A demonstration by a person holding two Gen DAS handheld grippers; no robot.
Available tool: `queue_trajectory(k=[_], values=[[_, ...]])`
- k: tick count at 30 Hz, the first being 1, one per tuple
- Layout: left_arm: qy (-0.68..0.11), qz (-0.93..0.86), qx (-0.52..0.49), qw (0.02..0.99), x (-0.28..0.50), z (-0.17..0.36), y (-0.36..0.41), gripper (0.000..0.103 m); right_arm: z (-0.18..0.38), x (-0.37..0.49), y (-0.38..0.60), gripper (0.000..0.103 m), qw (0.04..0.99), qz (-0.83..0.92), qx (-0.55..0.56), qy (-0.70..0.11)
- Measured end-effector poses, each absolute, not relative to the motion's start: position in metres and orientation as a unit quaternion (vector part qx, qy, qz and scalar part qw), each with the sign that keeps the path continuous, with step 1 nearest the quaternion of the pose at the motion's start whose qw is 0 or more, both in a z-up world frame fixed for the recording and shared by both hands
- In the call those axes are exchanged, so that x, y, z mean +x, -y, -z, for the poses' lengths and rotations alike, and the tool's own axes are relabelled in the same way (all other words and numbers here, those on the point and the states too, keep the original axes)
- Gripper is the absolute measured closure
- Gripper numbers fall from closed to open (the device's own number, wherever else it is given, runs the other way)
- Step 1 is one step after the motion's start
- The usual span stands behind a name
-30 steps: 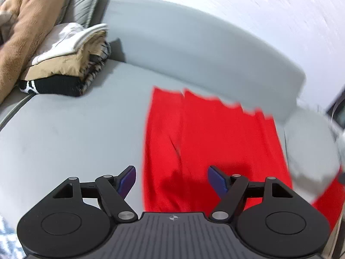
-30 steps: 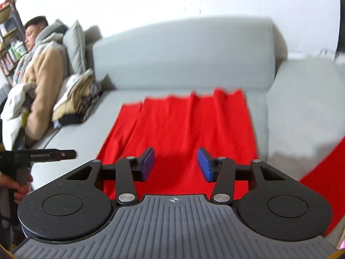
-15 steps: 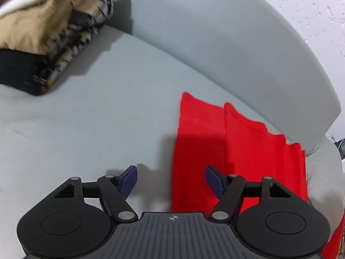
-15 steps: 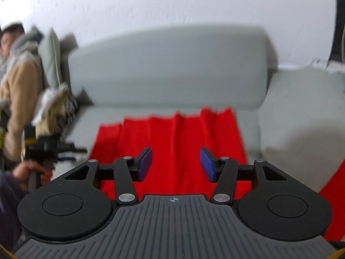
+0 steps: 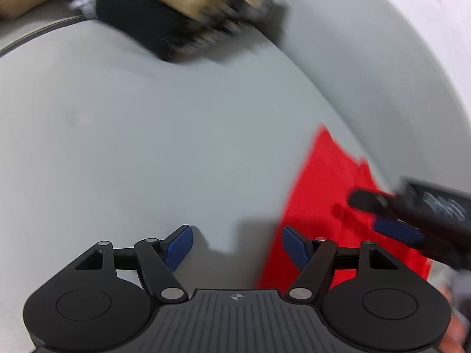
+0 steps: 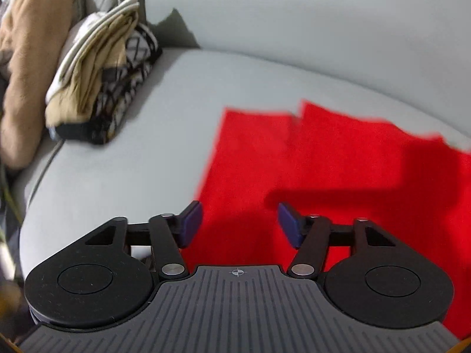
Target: Fold clothes
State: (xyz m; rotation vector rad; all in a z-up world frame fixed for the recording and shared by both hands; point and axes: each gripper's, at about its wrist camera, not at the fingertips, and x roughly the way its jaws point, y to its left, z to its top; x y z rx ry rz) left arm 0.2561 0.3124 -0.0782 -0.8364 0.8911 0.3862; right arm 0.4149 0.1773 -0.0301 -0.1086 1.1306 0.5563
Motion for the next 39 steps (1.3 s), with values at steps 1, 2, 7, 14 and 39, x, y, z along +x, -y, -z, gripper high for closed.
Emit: queue_trajectory(k=[1, 2, 7, 14, 39], values=[[-0.402, -0.178, -0.404, 0.802, 0.251, 0.075, -0.320, 0.036, 0.036, 0.421, -0.195, 0.038, 0.812, -0.257, -0.063, -0.520], [-0.389, -0.175, -0.411, 0.806, 0.248, 0.072, -0.327, 0.035, 0.043, 0.426, -0.212, 0.038, 0.817, -0.251, -0.080, -0.513], [-0.362, -0.166, -0.382, 0.834, 0.242, 0.066, -0.340, 0.035, 0.078, 0.444, -0.266, 0.039, 0.812, -0.200, -0.146, -0.528], [-0.292, -0.049, -0.481, 0.825, 0.238, 0.078, -0.358, 0.034, 0.049, 0.436, -0.225, 0.101, 0.836, -0.230, -0.121, -0.484], [-0.060, 0.119, -0.659, 0.741, 0.262, 0.075, -0.395, 0.101, -0.011, 0.404, -0.129, 0.082, 0.690, -0.488, 0.240, -0.479]])
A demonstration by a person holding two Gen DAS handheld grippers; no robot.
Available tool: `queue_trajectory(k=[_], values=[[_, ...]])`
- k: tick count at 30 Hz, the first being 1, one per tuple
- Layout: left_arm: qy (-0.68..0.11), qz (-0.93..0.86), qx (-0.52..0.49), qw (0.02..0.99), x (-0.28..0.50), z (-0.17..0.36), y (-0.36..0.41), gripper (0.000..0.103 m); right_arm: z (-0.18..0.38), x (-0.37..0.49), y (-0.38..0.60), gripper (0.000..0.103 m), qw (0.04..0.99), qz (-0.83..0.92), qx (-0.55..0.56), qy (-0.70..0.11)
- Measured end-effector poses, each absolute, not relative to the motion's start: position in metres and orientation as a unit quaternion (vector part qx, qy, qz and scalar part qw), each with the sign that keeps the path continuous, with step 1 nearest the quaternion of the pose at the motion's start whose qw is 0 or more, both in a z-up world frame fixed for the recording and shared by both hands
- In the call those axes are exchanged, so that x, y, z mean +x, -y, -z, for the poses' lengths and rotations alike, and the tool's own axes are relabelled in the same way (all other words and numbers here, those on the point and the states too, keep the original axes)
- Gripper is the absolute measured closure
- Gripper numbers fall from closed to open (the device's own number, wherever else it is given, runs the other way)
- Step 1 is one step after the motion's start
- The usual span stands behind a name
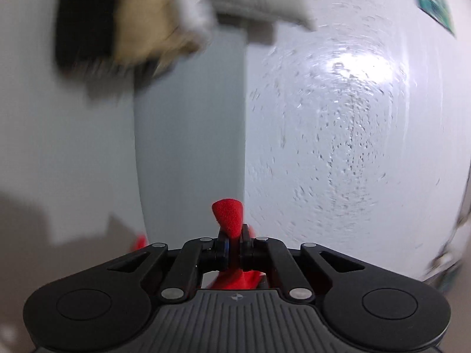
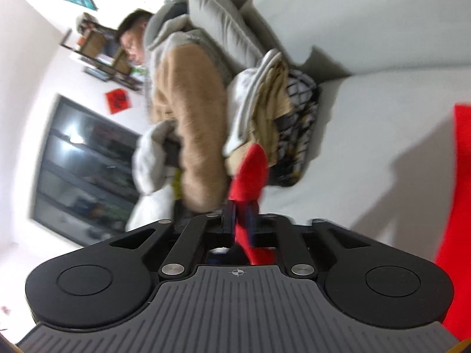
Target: Fold clothes
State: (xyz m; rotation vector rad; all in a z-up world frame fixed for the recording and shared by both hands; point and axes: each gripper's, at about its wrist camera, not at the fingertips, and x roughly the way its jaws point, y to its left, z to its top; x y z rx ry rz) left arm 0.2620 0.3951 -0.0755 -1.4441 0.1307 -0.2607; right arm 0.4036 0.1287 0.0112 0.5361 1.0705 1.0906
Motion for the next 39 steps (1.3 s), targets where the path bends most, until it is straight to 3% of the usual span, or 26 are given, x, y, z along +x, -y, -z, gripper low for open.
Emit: queue_trajectory(k=[4, 6, 8, 10, 18, 19, 22, 23, 26, 31, 35, 39], values=[[-0.011, -0.023, -0.511, 0.859, 0.225, 0.009, -0.422, 0.101, -0.060, 0.383, -0.113, 0.072, 0.812, -0.390, 0.174, -0.398], [0.019, -0.087, -0.461, 0.883, 0.203, -0.013, -0.435, 0.100, -0.093, 0.369, -0.098, 0.061, 0.873, -0.328, 0.124, -0.338], [0.039, -0.133, -0.441, 0.887, 0.182, -0.019, -0.451, 0.100, -0.121, 0.360, -0.081, 0.058, 0.906, -0.286, 0.084, -0.299], [0.034, -0.162, -0.433, 0.886, 0.165, -0.014, -0.466, 0.100, -0.140, 0.355, -0.066, 0.053, 0.919, -0.260, 0.056, -0.290], [-0.082, -0.189, -0.474, 0.856, 0.185, 0.071, -0.496, 0.100, -0.150, 0.334, -0.038, 0.053, 0.926, -0.223, 0.020, -0.305], [-0.099, -0.208, -0.469, 0.853, 0.187, 0.076, -0.500, 0.095, -0.149, 0.331, -0.035, 0.052, 0.924, -0.224, 0.024, -0.309], [-0.126, -0.274, -0.448, 0.842, 0.181, 0.082, -0.509, 0.044, -0.144, 0.320, -0.027, 0.052, 0.918, -0.224, 0.039, -0.326], [-0.123, -0.291, -0.440, 0.841, 0.178, 0.082, -0.511, 0.038, -0.144, 0.316, -0.023, 0.052, 0.917, -0.224, 0.045, -0.327], [-0.118, -0.301, -0.441, 0.837, 0.161, 0.076, -0.513, 0.034, -0.151, 0.299, -0.008, 0.052, 0.917, -0.228, 0.055, -0.323], [-0.218, -0.279, -0.468, 0.810, 0.149, 0.064, -0.489, 0.038, -0.177, 0.256, 0.027, 0.052, 0.922, -0.222, 0.058, -0.310], [-0.312, -0.247, -0.434, 0.808, 0.149, 0.069, -0.440, 0.050, -0.191, 0.211, 0.064, 0.048, 0.923, -0.226, 0.076, -0.302], [-0.327, -0.220, -0.439, 0.807, 0.152, 0.076, -0.418, 0.053, -0.185, 0.169, 0.090, 0.048, 0.910, -0.244, 0.104, -0.319]])
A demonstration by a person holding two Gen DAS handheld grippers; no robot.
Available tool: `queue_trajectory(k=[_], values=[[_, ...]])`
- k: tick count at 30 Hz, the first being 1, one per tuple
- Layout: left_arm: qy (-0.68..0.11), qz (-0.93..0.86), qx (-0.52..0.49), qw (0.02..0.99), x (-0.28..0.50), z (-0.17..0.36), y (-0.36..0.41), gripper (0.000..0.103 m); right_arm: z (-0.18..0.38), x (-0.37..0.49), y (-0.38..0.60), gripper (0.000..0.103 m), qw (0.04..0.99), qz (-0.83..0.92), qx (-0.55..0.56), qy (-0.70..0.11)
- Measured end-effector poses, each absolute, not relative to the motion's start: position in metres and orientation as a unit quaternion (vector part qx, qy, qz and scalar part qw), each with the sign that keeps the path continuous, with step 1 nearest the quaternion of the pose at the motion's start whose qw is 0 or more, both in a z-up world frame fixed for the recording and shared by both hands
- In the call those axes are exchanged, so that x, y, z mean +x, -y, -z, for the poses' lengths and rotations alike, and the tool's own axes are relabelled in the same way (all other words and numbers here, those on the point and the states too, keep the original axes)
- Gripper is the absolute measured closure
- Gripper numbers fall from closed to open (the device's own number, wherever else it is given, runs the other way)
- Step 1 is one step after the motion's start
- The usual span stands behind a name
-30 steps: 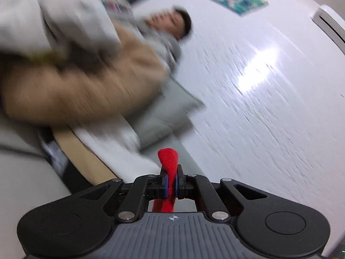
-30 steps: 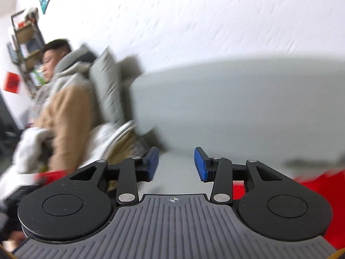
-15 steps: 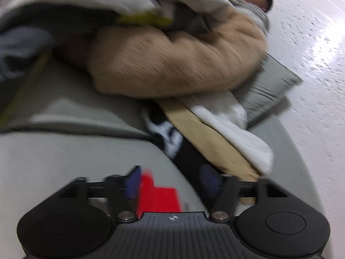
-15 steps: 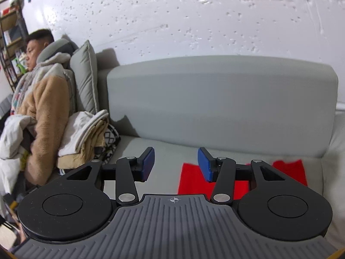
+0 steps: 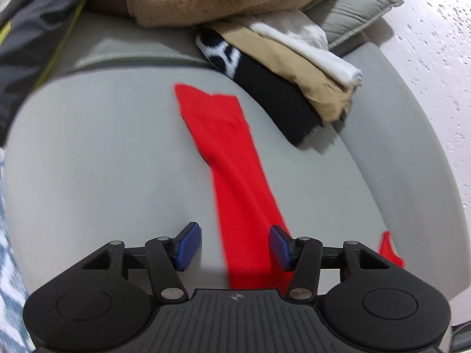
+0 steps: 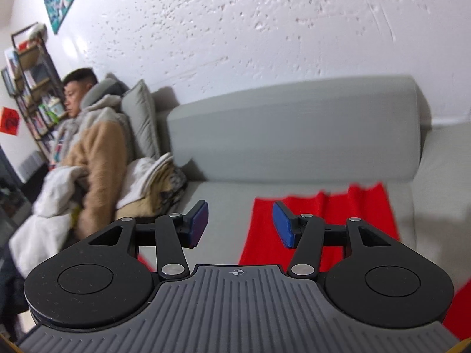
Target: Fold clothes
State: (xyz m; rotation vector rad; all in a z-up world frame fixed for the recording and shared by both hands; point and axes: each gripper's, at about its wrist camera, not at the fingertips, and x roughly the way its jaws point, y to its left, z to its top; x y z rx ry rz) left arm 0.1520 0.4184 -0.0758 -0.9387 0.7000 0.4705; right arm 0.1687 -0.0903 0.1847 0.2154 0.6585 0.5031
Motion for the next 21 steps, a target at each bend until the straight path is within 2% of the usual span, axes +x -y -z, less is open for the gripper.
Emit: queue_trajectory(k=[5, 7, 9, 12, 18, 20, 21], values=[[-0.328, -0.212, -0.493, 0.778, 0.147, 0.096, -0.424, 0.074, -0.172, 0.121, 0.119, 0.048, 0.914, -0.233, 0.102, -0.317], [-0.330, -0.217, -0.508, 0.765, 0.145, 0.105, -0.428, 0.095, -0.167, 0.109, 0.132, 0.048, 0.913, -0.227, 0.108, -0.322], [-0.332, -0.215, -0.512, 0.763, 0.144, 0.109, -0.431, 0.093, -0.161, 0.102, 0.141, 0.048, 0.911, -0.221, 0.117, -0.328], [-0.335, -0.228, -0.481, 0.777, 0.138, 0.092, -0.426, 0.100, -0.155, 0.093, 0.154, 0.048, 0.909, -0.211, 0.130, -0.335], [-0.367, -0.270, -0.387, 0.801, 0.125, 0.061, -0.411, 0.098, -0.153, 0.079, 0.170, 0.048, 0.905, -0.212, 0.154, -0.335], [-0.384, -0.269, -0.350, 0.811, 0.119, 0.048, -0.400, 0.069, -0.154, 0.074, 0.177, 0.044, 0.903, -0.211, 0.162, -0.337], [-0.385, -0.264, -0.329, 0.821, 0.113, 0.038, -0.392, 0.066, -0.155, 0.069, 0.183, 0.043, 0.903, -0.207, 0.164, -0.338]])
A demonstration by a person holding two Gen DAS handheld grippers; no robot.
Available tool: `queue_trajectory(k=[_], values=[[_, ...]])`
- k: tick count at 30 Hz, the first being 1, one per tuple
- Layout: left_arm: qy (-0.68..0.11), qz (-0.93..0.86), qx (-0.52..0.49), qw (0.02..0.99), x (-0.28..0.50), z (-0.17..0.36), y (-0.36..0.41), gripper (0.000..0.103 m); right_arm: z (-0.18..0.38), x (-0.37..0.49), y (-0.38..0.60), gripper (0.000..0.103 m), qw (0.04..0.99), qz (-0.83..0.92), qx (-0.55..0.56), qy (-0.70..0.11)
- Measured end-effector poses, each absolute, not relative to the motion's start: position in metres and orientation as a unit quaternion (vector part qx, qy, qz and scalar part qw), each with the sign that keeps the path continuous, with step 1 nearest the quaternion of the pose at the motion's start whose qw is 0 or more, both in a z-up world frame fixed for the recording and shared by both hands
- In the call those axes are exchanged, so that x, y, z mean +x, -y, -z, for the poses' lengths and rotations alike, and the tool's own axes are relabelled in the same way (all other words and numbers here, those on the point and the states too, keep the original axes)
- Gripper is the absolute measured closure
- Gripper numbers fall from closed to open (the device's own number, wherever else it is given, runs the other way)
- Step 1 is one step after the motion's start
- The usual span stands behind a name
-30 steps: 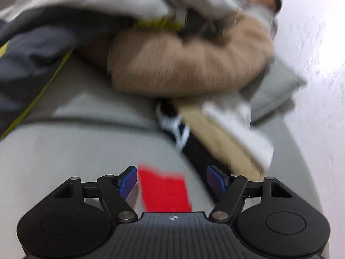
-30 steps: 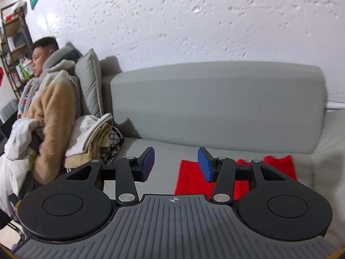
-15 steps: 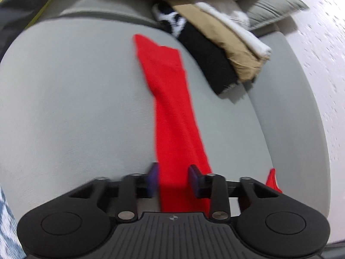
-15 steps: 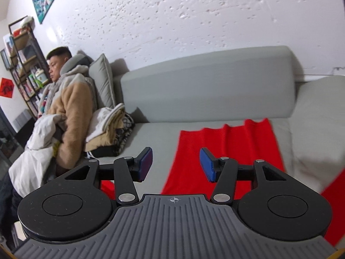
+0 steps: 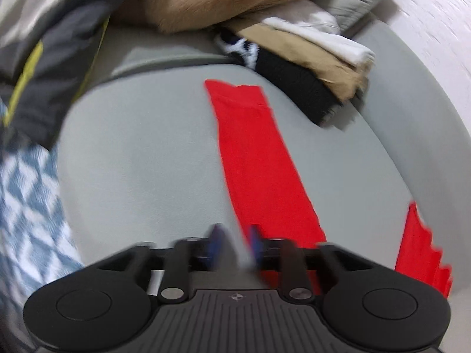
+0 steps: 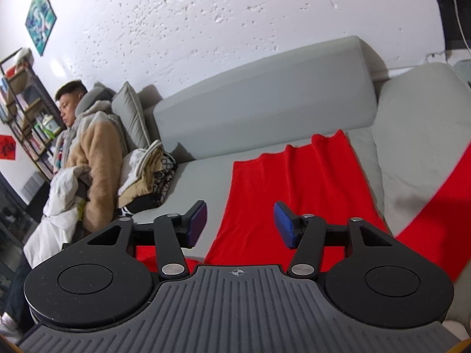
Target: Fold clothes
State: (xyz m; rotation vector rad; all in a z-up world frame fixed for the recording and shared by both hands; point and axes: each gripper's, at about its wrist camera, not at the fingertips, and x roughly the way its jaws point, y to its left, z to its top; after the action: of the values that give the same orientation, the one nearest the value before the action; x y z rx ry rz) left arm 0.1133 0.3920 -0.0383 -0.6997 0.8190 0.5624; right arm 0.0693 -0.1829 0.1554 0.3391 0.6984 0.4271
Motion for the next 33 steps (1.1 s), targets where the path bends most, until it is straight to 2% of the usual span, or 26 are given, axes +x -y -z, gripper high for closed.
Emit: queue_trajectory(k=[3, 7, 10, 12, 14, 15, 16, 19, 21, 22, 23, 31, 33], values=[[-0.405, -0.229, -0.264, 0.845, 0.092, 0.011, -0.353, 0.064, -0.158, 0.055, 0.204, 0.040, 0.904, -0.176, 0.165, -0.352], [-0.431, -0.138, -0.216, 0.865, 0.056, -0.001, -0.278, 0.044, -0.132, 0.036, 0.223, 0.039, 0.876, -0.157, 0.176, -0.421], [-0.423, -0.148, -0.235, 0.863, 0.040, 0.018, -0.243, 0.044, -0.094, 0.018, 0.225, 0.039, 0.851, -0.164, 0.195, -0.459], [-0.405, -0.177, -0.246, 0.862, 0.039, 0.035, -0.231, 0.051, -0.067, 0.011, 0.222, 0.039, 0.831, -0.170, 0.214, -0.485], [-0.381, -0.197, -0.244, 0.870, 0.045, 0.047, -0.226, 0.052, -0.046, 0.004, 0.217, 0.039, 0.816, -0.181, 0.225, -0.501], [-0.390, -0.194, -0.267, 0.860, 0.051, 0.056, -0.229, 0.053, -0.040, 0.001, 0.214, 0.039, 0.814, -0.186, 0.224, -0.503], [-0.403, -0.192, -0.288, 0.847, 0.057, 0.065, -0.231, 0.059, -0.036, -0.003, 0.211, 0.039, 0.813, -0.192, 0.222, -0.503], [-0.398, -0.202, -0.315, 0.838, 0.058, 0.081, -0.236, 0.058, -0.033, -0.011, 0.206, 0.039, 0.816, -0.208, 0.220, -0.493], [-0.387, -0.207, -0.315, 0.841, 0.053, 0.084, -0.235, 0.073, -0.036, -0.014, 0.206, 0.039, 0.818, -0.216, 0.222, -0.484], [-0.383, -0.208, -0.309, 0.845, 0.048, 0.081, -0.233, 0.093, -0.037, -0.014, 0.206, 0.039, 0.818, -0.219, 0.223, -0.482], [-0.379, -0.207, -0.306, 0.848, 0.043, 0.078, -0.231, 0.103, -0.037, -0.014, 0.206, 0.039, 0.817, -0.221, 0.224, -0.482], [-0.411, -0.232, -0.259, 0.842, 0.017, 0.063, -0.210, 0.102, -0.031, -0.008, 0.207, 0.039, 0.822, -0.190, 0.213, -0.492], [-0.422, -0.247, -0.240, 0.839, 0.013, 0.056, -0.202, 0.093, -0.028, -0.007, 0.209, 0.037, 0.834, -0.164, 0.198, -0.488]])
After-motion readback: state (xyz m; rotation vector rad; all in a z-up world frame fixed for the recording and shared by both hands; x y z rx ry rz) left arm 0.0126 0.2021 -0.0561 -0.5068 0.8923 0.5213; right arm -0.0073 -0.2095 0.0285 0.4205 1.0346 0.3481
